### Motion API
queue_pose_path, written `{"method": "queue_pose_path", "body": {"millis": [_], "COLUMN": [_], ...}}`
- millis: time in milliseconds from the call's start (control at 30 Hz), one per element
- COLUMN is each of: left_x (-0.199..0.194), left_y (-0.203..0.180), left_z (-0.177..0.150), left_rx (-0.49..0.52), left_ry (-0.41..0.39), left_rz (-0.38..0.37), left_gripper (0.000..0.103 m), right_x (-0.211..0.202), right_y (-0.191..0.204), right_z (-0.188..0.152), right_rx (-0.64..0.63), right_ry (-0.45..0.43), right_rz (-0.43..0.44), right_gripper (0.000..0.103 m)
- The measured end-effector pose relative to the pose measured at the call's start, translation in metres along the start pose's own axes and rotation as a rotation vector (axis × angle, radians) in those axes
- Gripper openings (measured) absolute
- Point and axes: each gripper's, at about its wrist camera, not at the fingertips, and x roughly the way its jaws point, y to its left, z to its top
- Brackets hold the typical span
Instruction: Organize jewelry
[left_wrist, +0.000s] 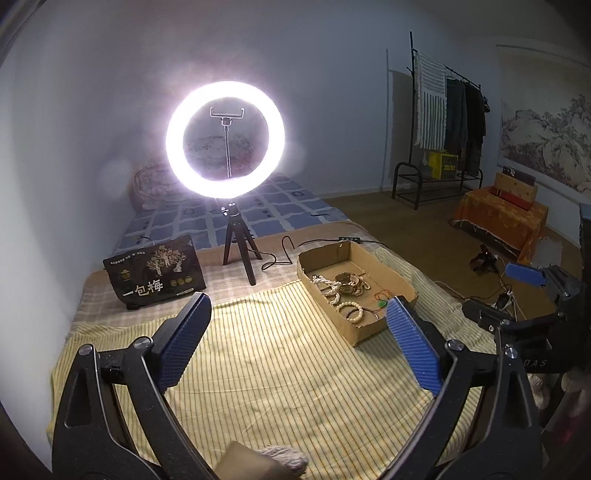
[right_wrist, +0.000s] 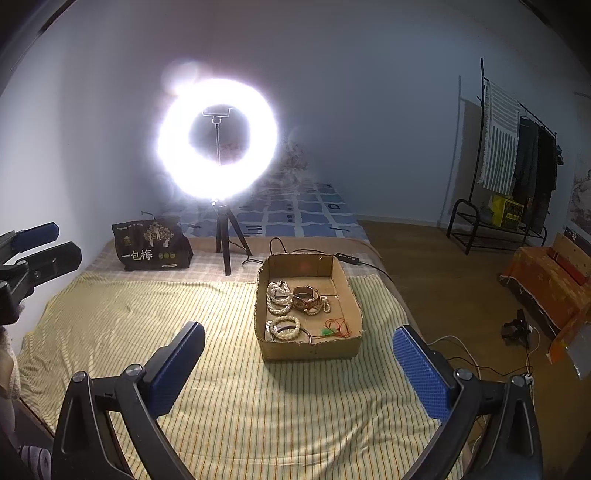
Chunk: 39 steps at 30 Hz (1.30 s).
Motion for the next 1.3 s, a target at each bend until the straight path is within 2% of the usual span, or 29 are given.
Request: {"method": "queue_pose_path", "body": {"millis": [100,200,800,1300], "left_x": [-0.001,-0.002,-0.003,-0.003], "left_y": [-0.002,-0.004,0.001,0.002], "left_z": [-0.002,-0.004,-0.010,-0.013], "left_rx": [0.011,0.008,-0.005,-0.014], "left_ry": [0.005,0.014,0.039,0.046], "left_rz": [0.006,0.020,0.046,0.028], "left_gripper": [0.098,0.103,0.103,0.103], "right_x": [-0.001,-0.002,-0.004,-0.003], "right_y": [-0.001,-0.003,-0.008,-0.005], "right_z": [-0.001,-0.002,-0.005,-0.006], "right_rx": [0.000,0.002,0.007,0.004], "right_ry": [-0.001,-0.001,0.002,0.006], "right_rz": [-0.003,-0.005,-0.005,-0.002], "right_gripper": [0.103,0.103,0.103,0.103]}}
